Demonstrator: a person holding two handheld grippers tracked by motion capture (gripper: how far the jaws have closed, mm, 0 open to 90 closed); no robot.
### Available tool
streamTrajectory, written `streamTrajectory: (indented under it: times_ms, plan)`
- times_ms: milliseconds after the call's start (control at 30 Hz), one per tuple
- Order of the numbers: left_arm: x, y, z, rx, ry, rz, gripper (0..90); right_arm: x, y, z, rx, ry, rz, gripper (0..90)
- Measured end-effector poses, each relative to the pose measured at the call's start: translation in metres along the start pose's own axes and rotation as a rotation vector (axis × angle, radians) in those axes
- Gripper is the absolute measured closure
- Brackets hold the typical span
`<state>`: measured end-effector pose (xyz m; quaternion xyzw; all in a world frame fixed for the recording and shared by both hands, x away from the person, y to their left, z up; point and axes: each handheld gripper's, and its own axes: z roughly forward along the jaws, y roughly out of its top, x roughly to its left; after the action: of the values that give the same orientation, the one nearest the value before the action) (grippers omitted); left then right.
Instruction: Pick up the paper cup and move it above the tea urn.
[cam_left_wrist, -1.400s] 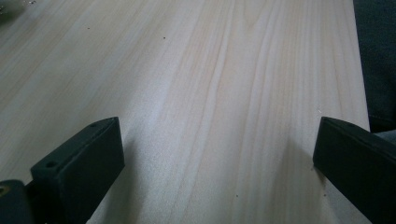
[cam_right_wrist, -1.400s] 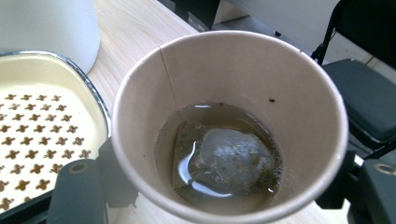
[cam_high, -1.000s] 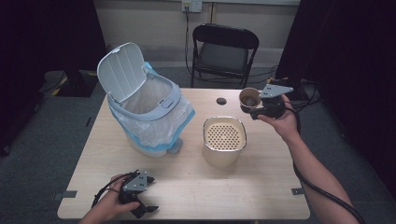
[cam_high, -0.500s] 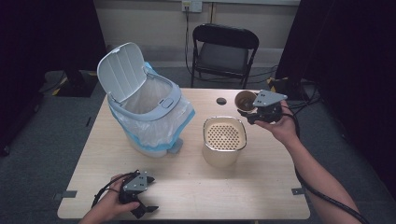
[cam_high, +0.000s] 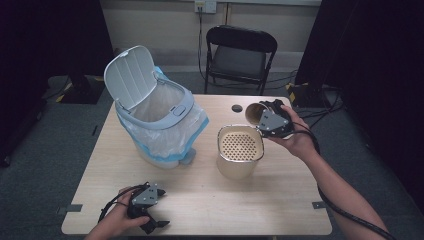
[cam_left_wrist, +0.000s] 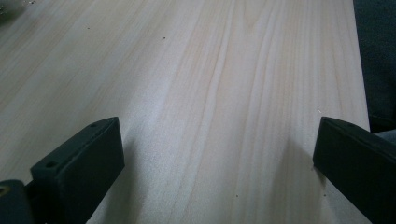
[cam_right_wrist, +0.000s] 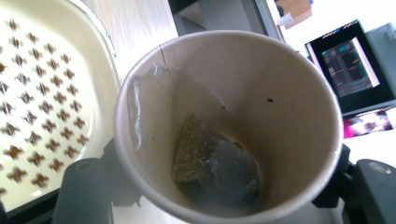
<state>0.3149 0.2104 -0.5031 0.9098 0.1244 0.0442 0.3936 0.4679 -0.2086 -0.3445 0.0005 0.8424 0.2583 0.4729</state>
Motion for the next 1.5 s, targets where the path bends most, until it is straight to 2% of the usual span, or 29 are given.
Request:
streamTrajectory:
  times_ms: [33, 100, 167, 233, 300, 367, 433, 467, 500, 733, 767, 800, 833, 900, 933, 1000, 1033, 1067, 1100, 1167, 1333, 1367, 1400, 1500]
  plan:
    - [0.0, 0.0, 0.0, 0.0, 0.0, 0.0, 1.2, 0.002, 0.001, 0.0, 0.001, -0.002, -0.013, 29.8]
    - [0.0, 0.0, 0.0, 0.0, 0.0, 0.0, 1.2, 0.008, 0.004, 0.001, 0.023, -0.019, -0.09, 29.8]
    - [0.0, 0.0, 0.0, 0.0, 0.0, 0.0, 1.2, 0.012, 0.006, 0.001, 0.029, -0.028, -0.13, 29.8]
    - [0.0, 0.0, 0.0, 0.0, 0.0, 0.001, 1.2, 0.015, 0.007, 0.002, 0.053, -0.058, -0.181, 29.8]
    - [0.0, 0.0, 0.0, 0.0, 0.0, 0.0, 1.2, 0.019, 0.009, 0.003, 0.079, -0.097, -0.268, 29.8]
    - [0.0, 0.0, 0.0, 0.0, 0.0, 0.0, 1.2, 0.023, 0.011, 0.002, 0.083, -0.119, -0.332, 29.9]
    - [0.0, 0.0, 0.0, 0.0, 0.0, 0.0, 1.2, 0.026, 0.014, 0.001, 0.099, -0.167, -0.408, 29.9]
    - [0.0, 0.0, 0.0, 0.0, 0.0, 0.0, 1.2, 0.026, 0.014, 0.001, 0.099, -0.167, -0.408, 29.9]
    - [0.0, 0.0, 0.0, 0.0, 0.0, 0.0, 1.2, 0.029, 0.016, 0.001, 0.115, -0.228, -0.523, 29.9]
    - [0.0, 0.0, 0.0, 0.0, 0.0, 0.0, 1.2, 0.038, 0.016, -0.001, 0.18, -0.403, -0.8, 30.3]
    - [0.0, 0.0, 0.0, 0.0, 0.0, 0.0, 1.2, 0.039, 0.016, -0.002, 0.185, -0.418, -0.814, 30.3]
    - [0.0, 0.0, 0.0, 0.0, 0.0, 0.0, 1.2, 0.04, 0.016, -0.004, 0.182, -0.462, -0.853, 30.3]
    - [0.0, 0.0, 0.0, 0.0, 0.0, 0.0, 1.2, 0.04, 0.016, -0.005, 0.181, -0.476, -0.843, 30.3]
    - [0.0, 0.0, 0.0, 0.0, 0.0, 0.0, 1.2, 0.036, 0.02, -0.007, 0.171, -0.455, -0.828, 30.2]
    - [0.0, 0.0, 0.0, 0.0, 0.0, 0.0, 1.2, 0.035, 0.02, -0.007, 0.165, -0.442, -0.782, 30.0]
    - [0.0, 0.0, 0.0, 0.0, 0.0, 0.0, 1.2, 0.029, 0.021, -0.008, 0.133, -0.334, -0.623, 29.8]
    - [0.0, 0.0, 0.0, 0.0, 0.0, 0.001, 1.2, 0.026, 0.021, -0.008, 0.117, -0.304, -0.566, 29.6]
    - [0.0, 0.0, 0.0, 0.0, 0.0, 0.0, 1.2, 0.023, 0.02, -0.007, 0.101, -0.238, -0.462, 29.6]
    - [0.0, 0.0, 0.0, 0.0, 0.0, 0.001, 1.2, 0.021, 0.019, -0.007, 0.082, -0.198, -0.373, 29.6]
    - [0.0, 0.0, 0.0, 0.0, 0.0, 0.001, 1.2, 0.017, 0.017, -0.007, 0.067, -0.127, -0.226, 29.5]
    - [0.0, 0.0, 0.0, 0.0, 0.0, 0.0, 1.2, 0.005, 0.011, -0.005, 0.007, 0.004, 0.062, 29.5]
    - [0.0, 0.0, 0.0, 0.0, 0.0, 0.0, 1.2, 0.005, 0.011, -0.005, 0.007, 0.004, 0.062, 29.5]
    - [0.0, 0.0, 0.0, 0.0, 0.0, 0.001, 1.2, 0.001, 0.008, -0.003, -0.014, 0.059, 0.164, 29.4]
    - [0.0, 0.0, 0.0, 0.001, 0.0, 0.001, 1.2, -0.002, 0.005, -0.001, -0.028, 0.117, 0.256, 29.3]
